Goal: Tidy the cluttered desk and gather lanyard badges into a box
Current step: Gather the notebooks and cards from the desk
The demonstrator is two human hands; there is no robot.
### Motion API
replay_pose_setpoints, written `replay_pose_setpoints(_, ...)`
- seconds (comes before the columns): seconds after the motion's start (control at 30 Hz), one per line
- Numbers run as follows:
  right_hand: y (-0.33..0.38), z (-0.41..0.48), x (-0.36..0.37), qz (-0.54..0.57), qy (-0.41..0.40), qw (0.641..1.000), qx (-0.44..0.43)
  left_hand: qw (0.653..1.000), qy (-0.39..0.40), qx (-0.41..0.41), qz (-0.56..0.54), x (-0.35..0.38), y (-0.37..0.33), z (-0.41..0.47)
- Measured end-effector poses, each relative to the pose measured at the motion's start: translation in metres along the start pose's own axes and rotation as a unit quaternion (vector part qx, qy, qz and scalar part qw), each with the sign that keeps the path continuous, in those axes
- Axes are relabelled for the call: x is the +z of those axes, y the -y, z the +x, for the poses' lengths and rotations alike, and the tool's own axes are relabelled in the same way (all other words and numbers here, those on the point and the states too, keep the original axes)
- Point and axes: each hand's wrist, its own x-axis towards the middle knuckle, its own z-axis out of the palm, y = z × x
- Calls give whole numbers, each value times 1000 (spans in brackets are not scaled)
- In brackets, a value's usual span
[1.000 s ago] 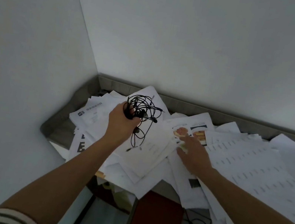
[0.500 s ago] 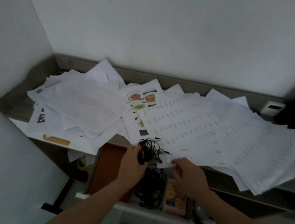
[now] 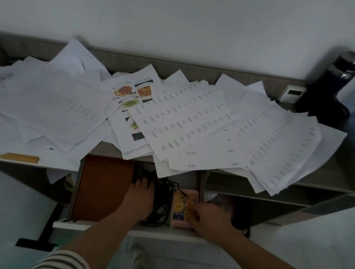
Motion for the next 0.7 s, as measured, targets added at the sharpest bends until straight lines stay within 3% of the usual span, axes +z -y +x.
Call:
replay_pose_setpoints(0.07,-1,2,-2,-4,11,1000,3,998,57,15,-9,-5,2,4)
replay_pose_setpoints(0.2,-3,5,-10,7,35,999,-5,980,123,35,-155,-17,12,0)
replay_pose_setpoints(0.43,8,16,-26,60,-30,996,-62,948,-51,12,-314,-29,50,-54)
replay_pose_setpoints(0.5,15,12,-23,58,-3,993,-103,949,-60,-13,-310,-25,60,-77)
replay_pose_setpoints(0.57,21,6,-14,37,80,987,-134,957,13,-18,-290,-18,65,-100)
replay_pose_setpoints(0.63,23,0,-2,-26,154,976,-152,976,85,-3,-202,-8,68,-115)
replay_pose_setpoints(0.7,25,-2,9,-95,173,969,-150,990,100,-5,-102,-1,67,-122)
